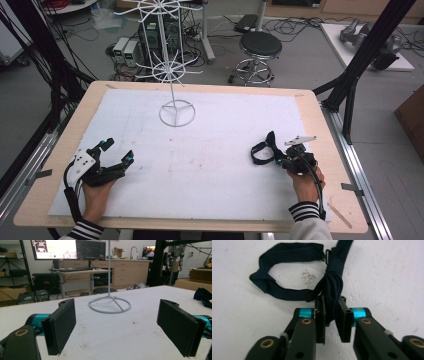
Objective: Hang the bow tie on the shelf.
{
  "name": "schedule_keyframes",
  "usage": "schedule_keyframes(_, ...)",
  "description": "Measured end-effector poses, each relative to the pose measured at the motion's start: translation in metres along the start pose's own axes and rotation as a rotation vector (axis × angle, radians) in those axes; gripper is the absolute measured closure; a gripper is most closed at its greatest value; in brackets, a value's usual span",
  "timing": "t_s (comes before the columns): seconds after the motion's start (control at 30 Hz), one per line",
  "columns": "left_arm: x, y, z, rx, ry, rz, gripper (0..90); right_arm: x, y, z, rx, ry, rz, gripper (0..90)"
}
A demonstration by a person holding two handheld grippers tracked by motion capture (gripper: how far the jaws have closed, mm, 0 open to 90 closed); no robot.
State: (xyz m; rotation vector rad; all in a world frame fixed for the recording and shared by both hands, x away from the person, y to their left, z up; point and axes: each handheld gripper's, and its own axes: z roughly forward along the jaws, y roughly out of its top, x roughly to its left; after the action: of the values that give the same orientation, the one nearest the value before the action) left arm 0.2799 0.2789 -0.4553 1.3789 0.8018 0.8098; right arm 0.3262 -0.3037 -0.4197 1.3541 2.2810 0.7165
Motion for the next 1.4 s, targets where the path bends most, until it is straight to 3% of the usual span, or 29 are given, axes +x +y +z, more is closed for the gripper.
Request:
schedule_keyframes(0.13,0.000,0.000,0.000,0.000,0.001,0.000,16.1,0.001,0.001,-0.002,-0.026,0.007,0.001,84.6)
schedule_keyframes(0.43,0.000,0.000,0.000,0.002,0.000,0.002,16.1,0.005,0.003,-0.013,-0.163,0.034,0.012,86.3)
schedule_keyframes(1.07,0.000,0.000,0.000,0.002,0.000,0.004,16.1,0.025,0.012,-0.030,-0.408,0.053,-0.062,86.6)
schedule_keyframes(1.4,0.000,0.000,0.000,0.002,0.002,0.002,16.1,0.034,0.018,-0.036,-0.533,0.111,-0.087,86.8)
